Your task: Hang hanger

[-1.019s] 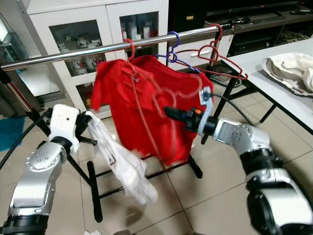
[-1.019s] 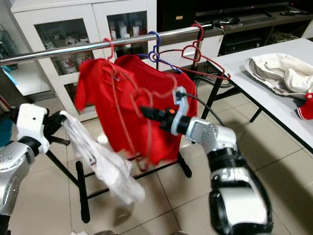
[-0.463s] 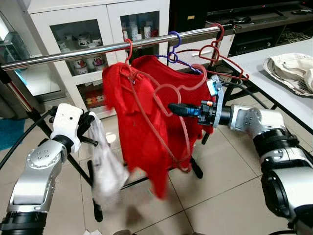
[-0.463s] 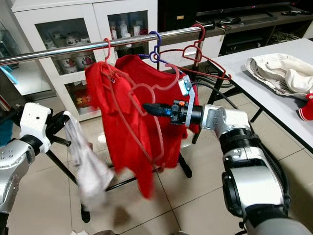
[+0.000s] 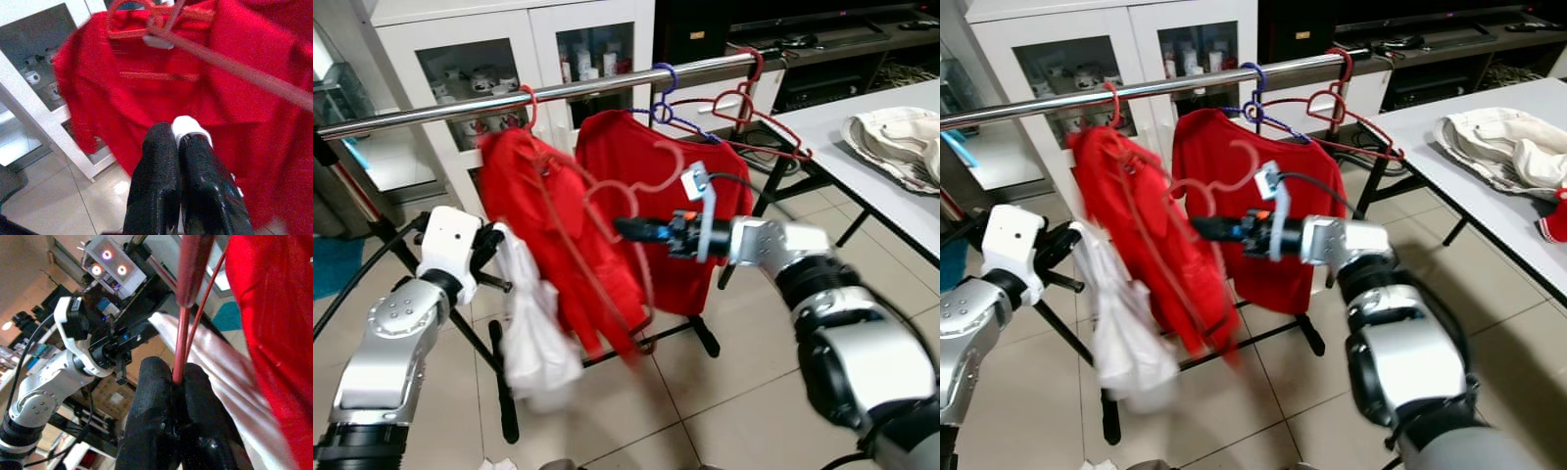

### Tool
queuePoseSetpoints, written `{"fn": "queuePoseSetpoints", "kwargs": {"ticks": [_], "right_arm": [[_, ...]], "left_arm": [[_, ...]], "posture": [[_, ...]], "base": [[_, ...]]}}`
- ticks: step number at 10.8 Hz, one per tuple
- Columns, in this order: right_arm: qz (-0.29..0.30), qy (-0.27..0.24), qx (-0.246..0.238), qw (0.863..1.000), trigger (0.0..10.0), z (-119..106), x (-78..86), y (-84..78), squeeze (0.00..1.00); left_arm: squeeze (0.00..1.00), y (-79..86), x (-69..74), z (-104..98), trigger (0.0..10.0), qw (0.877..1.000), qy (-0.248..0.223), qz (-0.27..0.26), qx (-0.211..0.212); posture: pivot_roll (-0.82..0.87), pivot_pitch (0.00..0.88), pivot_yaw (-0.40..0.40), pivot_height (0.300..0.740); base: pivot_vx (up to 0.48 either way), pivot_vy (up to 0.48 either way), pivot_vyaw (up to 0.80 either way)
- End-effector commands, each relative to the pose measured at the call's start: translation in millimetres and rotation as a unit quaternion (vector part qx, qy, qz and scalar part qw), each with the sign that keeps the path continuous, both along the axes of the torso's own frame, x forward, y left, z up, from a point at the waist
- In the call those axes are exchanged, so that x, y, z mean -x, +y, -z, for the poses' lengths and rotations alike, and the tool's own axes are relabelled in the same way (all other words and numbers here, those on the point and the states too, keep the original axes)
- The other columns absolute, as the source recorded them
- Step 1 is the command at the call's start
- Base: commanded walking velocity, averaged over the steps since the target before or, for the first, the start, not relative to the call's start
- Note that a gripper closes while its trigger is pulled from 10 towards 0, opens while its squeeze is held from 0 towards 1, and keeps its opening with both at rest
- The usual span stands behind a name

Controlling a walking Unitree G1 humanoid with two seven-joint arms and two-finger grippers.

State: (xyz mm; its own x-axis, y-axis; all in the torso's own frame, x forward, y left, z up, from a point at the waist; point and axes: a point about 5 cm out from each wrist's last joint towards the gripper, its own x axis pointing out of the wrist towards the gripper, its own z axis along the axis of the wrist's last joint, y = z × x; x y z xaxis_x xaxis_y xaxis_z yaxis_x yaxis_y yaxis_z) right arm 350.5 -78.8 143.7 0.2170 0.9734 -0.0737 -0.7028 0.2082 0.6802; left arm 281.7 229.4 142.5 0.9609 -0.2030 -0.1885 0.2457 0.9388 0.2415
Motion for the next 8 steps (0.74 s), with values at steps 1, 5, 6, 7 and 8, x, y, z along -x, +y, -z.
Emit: {"fn": "queuePoseSetpoints", "kwargs": {"ticks": [1, 5, 6, 7, 8], "right_arm": [[0.006, -0.01, 0.02, 1.0, 10.0, 4.7, 0.7, 3.1, 0.0], [0.283, 0.061, -0.101, 0.952, 10.0, 11.4, -14.8, -39.9, 0.0], [0.286, 0.062, -0.104, 0.951, 10.0, 15.6, -8.0, -47.5, 0.0], [0.26, 0.019, -0.04, 0.965, 10.0, 23.7, 10.7, -50.2, 0.0], [0.23, -0.03, 0.018, 0.972, 10.0, 27.3, 31.0, -47.6, 0.0]], "left_arm": [[0.0, -2.2, -3.5, -6.4, 10.0, 1.0, -0.015, 0.004, -0.004], [0.0, 0.2, -3.4, -7.1, 10.0, 0.999, -0.037, -0.031, 0.008], [0.0, -0.2, -3.5, -6.8, 10.0, 0.998, -0.041, -0.037, 0.012], [0.0, 1.5, -4.4, -7.1, 10.0, 0.997, -0.05, -0.055, 0.007], [0.0, 0.2, -4.9, -5.6, 10.0, 0.997, -0.049, -0.055, 0.004]], "posture": [[-0.02, 0.0, 0.043, 0.74], [-0.02, 0.0, 0.022, 0.74], [-0.02, 0.0, 0.023, 0.74], [-0.02, 0.0, 0.021, 0.74], [-0.02, 0.0, 0.025, 0.74]], "base": [[0.0, 0.0, 0.0], [0.0, 0.0, 0.0], [0.0, 0.0, 0.0], [0.0, 0.0, 0.0], [0.0, 0.0, 0.0]]}}
